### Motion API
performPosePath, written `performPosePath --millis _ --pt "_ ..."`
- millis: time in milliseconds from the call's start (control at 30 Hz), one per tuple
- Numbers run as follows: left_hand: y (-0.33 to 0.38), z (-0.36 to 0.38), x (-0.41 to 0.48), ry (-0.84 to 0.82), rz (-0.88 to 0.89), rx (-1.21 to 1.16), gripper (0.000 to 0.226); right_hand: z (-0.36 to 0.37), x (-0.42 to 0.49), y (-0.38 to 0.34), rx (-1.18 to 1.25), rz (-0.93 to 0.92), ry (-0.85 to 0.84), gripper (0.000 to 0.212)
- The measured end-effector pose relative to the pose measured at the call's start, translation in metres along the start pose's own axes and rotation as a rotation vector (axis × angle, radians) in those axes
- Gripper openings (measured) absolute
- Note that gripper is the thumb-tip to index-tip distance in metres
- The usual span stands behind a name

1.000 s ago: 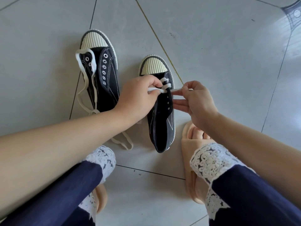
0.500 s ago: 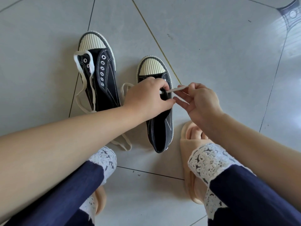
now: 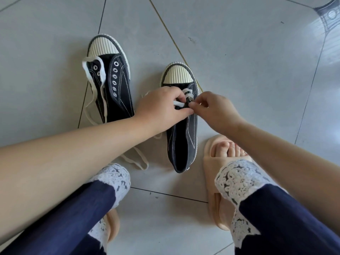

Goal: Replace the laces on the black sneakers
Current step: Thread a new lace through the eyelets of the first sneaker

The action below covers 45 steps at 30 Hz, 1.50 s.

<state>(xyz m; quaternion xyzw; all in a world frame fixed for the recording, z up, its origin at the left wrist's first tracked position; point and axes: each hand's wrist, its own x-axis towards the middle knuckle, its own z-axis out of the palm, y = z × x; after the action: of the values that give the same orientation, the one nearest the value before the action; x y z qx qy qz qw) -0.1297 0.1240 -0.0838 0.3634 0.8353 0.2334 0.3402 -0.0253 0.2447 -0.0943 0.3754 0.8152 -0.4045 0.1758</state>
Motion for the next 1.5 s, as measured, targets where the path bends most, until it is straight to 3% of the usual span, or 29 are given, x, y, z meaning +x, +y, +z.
performPosePath --millis 133,267,400,467,633,800,900,1100,1200,1367,1500 --pt "0.000 0.000 0.004 0.016 0.023 0.007 0.030 -0.003 0.001 -0.001 -0.118 -0.048 -0.021 0.010" --pt "0.004 0.001 0.004 -0.003 0.127 0.018 0.027 0.000 0.000 0.001 0.106 -0.063 -0.032 0.013" --pt "0.003 -0.001 0.011 -0.063 0.047 0.096 0.026 -0.004 0.000 0.005 0.356 0.052 -0.092 0.019" --pt "0.002 0.000 0.009 -0.055 0.048 0.134 0.027 -0.009 0.000 0.008 0.349 0.078 -0.079 0.018" --pt "0.002 -0.002 0.007 -0.075 0.048 0.194 0.028 -0.025 -0.001 0.023 0.202 0.103 0.104 0.019" --pt "0.002 -0.003 0.007 -0.094 0.059 0.231 0.027 -0.053 -0.004 0.050 0.176 0.247 0.341 0.016" --pt "0.003 -0.002 0.008 -0.090 0.061 0.232 0.024 -0.058 -0.003 0.057 0.141 0.343 0.349 0.020" --pt "0.002 0.002 0.009 -0.083 0.035 0.142 0.028 -0.020 0.000 0.022 -0.029 0.029 0.044 0.021" --pt "0.003 0.003 0.008 -0.094 0.044 0.131 0.026 -0.009 0.004 0.010 -0.010 -0.042 0.025 0.027" --pt "0.004 0.005 0.009 -0.080 0.046 0.151 0.026 0.001 0.010 0.007 0.096 -0.001 0.036 0.018" --pt "0.003 0.005 0.008 -0.056 0.074 0.200 0.027 0.001 0.008 0.004 -0.006 -0.065 0.046 0.036"
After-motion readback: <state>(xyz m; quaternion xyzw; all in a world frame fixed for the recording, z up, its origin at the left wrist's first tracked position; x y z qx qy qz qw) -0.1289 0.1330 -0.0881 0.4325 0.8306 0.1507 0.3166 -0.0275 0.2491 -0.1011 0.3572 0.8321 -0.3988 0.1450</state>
